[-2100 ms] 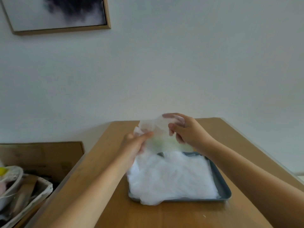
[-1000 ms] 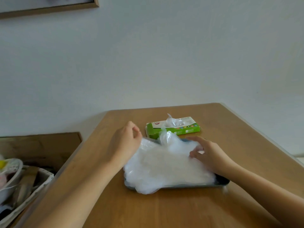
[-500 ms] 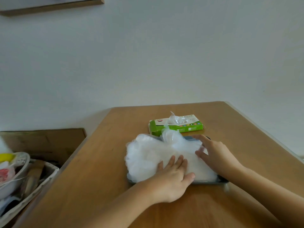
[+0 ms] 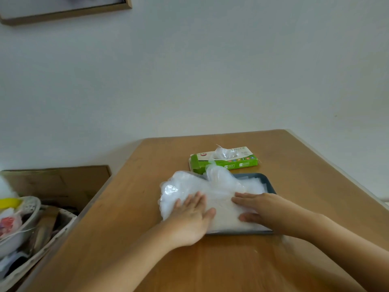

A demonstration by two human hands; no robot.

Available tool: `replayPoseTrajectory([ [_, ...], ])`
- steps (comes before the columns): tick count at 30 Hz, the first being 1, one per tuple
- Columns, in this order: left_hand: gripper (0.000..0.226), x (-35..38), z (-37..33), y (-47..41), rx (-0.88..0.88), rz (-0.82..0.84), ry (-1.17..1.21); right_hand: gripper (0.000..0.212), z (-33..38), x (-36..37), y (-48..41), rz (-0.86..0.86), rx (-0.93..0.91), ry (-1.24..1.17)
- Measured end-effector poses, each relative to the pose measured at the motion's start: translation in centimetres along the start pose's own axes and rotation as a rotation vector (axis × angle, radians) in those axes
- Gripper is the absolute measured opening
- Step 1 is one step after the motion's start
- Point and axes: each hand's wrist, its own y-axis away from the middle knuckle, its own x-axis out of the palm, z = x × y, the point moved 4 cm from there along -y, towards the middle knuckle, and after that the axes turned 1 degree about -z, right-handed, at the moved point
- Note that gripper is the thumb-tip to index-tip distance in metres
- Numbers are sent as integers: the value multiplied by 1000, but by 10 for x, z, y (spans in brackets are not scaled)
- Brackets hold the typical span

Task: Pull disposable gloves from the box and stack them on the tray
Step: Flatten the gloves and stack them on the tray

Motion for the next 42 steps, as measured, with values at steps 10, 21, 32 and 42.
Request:
replayPoseTrajectory([
  [10,61,-63,15,6,-96,-226,-400,88,-6,2,6,23,8,25],
  [21,58,4,-66,-32,207,-15,269,86,0,-5,6,21,-6,9],
  [32,87,-18,37,-41,-47,-98,-189,90,-22,-14,6,218,67,-8],
  [42,43,-108,23,-101,41,-382,122,46,-71,-82,-92,-363,153,-284],
])
